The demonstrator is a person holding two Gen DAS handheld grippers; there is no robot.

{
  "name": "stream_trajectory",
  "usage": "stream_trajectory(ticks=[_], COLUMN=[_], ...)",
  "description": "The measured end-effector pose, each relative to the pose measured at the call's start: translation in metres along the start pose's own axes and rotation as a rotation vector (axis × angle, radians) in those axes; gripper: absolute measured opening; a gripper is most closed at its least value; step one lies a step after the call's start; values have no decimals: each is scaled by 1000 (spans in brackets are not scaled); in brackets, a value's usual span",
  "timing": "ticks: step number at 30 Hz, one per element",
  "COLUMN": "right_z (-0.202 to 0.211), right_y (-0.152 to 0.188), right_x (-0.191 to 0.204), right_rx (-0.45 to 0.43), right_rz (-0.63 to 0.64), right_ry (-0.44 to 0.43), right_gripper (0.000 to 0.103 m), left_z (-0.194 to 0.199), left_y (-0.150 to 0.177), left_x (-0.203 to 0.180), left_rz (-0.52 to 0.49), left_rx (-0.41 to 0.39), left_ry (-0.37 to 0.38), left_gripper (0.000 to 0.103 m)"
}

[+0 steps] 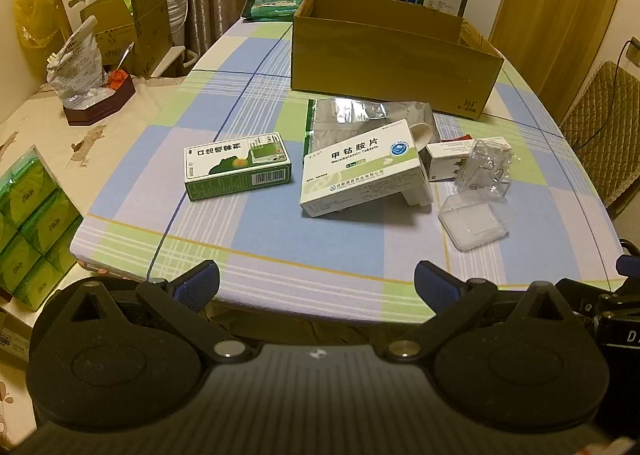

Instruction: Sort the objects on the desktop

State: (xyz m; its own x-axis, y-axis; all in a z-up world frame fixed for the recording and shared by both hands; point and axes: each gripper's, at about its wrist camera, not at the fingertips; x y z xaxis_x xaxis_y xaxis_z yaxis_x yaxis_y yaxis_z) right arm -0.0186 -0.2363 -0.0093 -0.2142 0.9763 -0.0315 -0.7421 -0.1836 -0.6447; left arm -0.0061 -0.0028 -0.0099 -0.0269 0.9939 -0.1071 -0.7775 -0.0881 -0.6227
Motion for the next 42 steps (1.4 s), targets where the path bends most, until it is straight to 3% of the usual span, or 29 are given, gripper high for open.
stream_trajectory(ticks=[42], right_z=[-12], right_y=[5], right_x=[-5], right_rx=[57], right_rz=[9], right_ry=[-23], right_gripper=[101], left_z=[-4], left_y=[3], left_x=[-5], left_rz=[-25], left_rx=[34], left_ry=[54], left_gripper=[102])
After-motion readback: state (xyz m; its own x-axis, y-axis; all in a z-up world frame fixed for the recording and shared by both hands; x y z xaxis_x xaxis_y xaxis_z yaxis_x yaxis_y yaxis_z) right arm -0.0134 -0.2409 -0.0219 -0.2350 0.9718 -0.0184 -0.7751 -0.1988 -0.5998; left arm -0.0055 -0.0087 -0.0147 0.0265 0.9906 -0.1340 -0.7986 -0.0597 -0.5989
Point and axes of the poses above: each gripper's, at about its wrist camera, not at the fingertips, and z roughly against the way its jaws point, x to its left, y to its underside, and after that the axes turned 4 degrees about z, right-handed
